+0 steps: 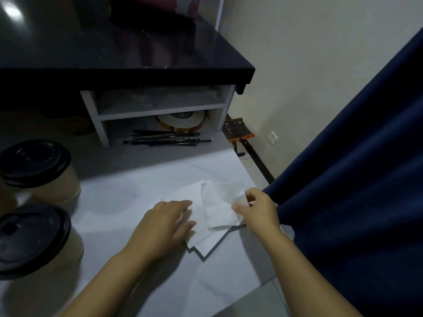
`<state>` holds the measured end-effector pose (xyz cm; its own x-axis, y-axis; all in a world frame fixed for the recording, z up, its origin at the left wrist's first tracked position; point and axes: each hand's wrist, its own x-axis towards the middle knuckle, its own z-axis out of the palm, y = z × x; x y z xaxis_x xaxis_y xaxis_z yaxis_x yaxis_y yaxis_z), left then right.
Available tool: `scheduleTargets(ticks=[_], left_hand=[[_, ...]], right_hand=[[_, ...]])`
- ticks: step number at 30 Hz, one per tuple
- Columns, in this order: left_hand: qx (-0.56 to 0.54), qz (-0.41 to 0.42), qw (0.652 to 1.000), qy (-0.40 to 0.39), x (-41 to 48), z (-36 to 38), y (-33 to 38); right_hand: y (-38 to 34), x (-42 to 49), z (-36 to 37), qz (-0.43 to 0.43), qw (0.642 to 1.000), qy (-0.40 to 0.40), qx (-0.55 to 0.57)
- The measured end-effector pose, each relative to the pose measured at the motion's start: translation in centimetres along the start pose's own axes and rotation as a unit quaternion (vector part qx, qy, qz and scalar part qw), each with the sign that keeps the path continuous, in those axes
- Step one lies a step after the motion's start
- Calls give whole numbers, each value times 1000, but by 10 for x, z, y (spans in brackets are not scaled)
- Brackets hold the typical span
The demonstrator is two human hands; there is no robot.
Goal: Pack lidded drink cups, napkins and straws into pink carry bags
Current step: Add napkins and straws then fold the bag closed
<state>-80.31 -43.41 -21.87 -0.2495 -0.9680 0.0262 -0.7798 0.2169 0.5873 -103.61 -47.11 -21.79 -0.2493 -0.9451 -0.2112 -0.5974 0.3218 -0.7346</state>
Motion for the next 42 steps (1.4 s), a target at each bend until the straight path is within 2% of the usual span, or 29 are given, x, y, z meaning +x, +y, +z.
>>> scheduleTargets(ticks=[4, 9, 12, 14, 16, 18, 20, 22, 25, 33, 37, 42], left_hand=[[-60, -40, 996, 57, 0, 4, 8], [-148, -120, 973, 133, 0, 0, 12], [-181, -147, 965, 121, 1, -4, 12], [-153, -121, 974, 112, 0, -6, 10], [-113, -108, 981, 114, -3, -9, 6], [-112, -124, 979, 114, -8, -10, 2], [-124, -139, 975, 118, -10, -12, -3], [-132, -152, 971, 125, -11, -13, -6], [-134, -159, 970, 128, -10, -16, -8], [-130, -136, 976, 112, -6, -21, -8], [-98, -104, 984, 105, 1, -20, -8], [-89, -77, 990, 83, 15, -24, -5]], right_hand=[[-6, 7, -14, -66, 997, -16, 43], [-32, 3, -18, -99, 973, -180, 106], [-41, 0, -8, -134, 952, -267, 61], [-42, 0, 1, -149, 940, -304, 49], [-41, 4, 9, -148, 943, -291, 61], [-39, 13, 15, -136, 963, -225, 59], [-36, 22, 18, -139, 976, -167, -9], [-35, 28, 21, -147, 971, -164, -92], [-38, 31, 27, -158, 960, -179, -144], [-42, 35, 29, -86, 975, -201, -25], [-47, 35, 20, -118, 971, -207, 10], [-62, 42, 12, -143, 941, -299, 75]])
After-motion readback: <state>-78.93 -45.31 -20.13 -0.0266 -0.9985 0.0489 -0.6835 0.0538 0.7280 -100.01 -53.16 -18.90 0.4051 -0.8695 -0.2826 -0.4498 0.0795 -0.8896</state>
